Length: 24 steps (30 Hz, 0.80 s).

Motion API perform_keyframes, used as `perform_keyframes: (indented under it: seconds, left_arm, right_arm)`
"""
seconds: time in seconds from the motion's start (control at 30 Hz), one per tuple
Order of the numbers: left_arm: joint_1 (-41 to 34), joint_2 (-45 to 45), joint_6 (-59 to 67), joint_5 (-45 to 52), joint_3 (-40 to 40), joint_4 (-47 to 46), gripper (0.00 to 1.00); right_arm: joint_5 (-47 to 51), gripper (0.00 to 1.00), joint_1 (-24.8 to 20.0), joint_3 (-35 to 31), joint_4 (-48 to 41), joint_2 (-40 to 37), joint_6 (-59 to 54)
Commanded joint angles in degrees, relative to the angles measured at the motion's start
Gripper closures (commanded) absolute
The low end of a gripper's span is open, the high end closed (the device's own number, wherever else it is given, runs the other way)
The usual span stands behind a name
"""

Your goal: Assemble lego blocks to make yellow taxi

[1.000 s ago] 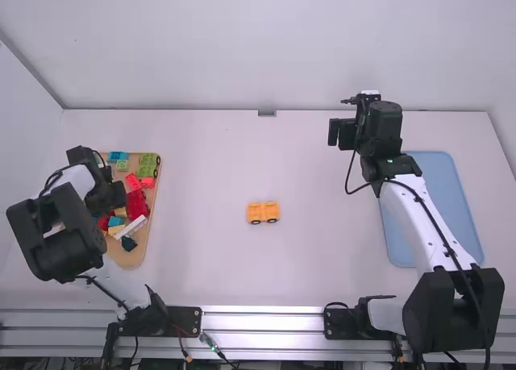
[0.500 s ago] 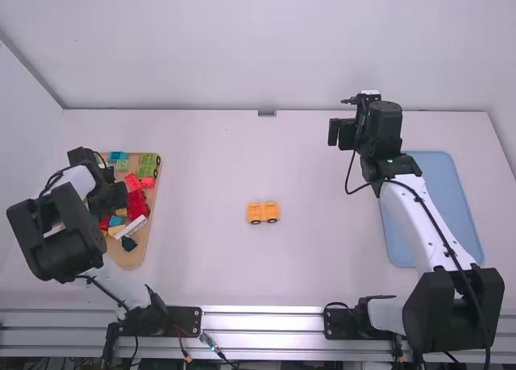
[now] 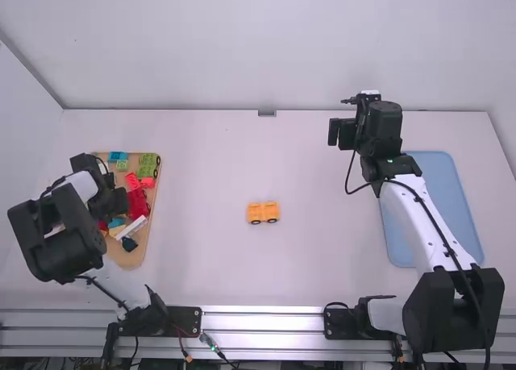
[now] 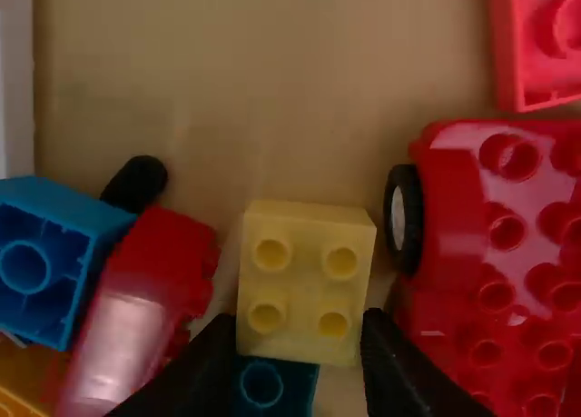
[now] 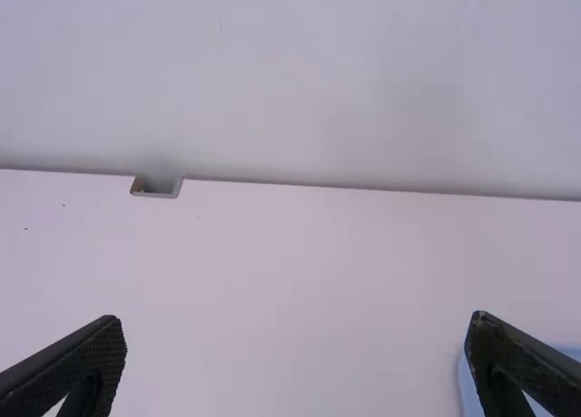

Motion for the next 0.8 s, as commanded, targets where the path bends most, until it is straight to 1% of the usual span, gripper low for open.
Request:
perform_keyframes:
  seconds: [0.0,0.1,0.2,0.23,0.33,0.43,0.5,0.6,0.77]
  left_arm:
    - [0.26,0.24,0.07,1.49,-0.48,0.50,0.61]
    - [0.31,0.22,0.09,0.92,-0.50,0.96,0.61]
    - [0.26,0.24,2.99,1.44,-0.55,1.14,0.61]
    - [0.28,0.24,5.18,1.36,-0.66,1.03,0.59]
    - [0.28,0.28,6.08,1.22,-0.70,0.42,0.59]
    - [0.26,0.42,6.01,1.01,-0.90,0.61,0.59]
    - [0.28,0.74,6.05,1.09,-1.73,2.36,0.59]
    - [0.28,1.05,6.03,1.16,-3.26,3.91,0.61]
    - [0.28,1.05,5.75,1.05,-4.15,4.52,0.60]
  right_arm:
    - [0.24,0.01,0.13,2.27,0.26,0.61,0.33]
    - [0.20,0.01,0.22,2.27,0.22,0.61,0.33]
    - [0.22,0.01,0.15,2.27,0.22,0.61,0.33]
    - [0.22,0.01,0.15,2.27,0.20,0.61,0.33]
    - [0.20,0.01,0.15,2.27,0.22,0.61,0.33]
    - [0.22,0.01,0.17,2.27,0.17,0.61,0.33]
    - [0.22,0.01,0.17,2.27,0.20,0.61,0.35]
    - [0.20,0.01,0.15,2.27,0.26,0.61,0.33]
    - [0.20,0.01,0.17,2.27,0.70,0.61,0.33]
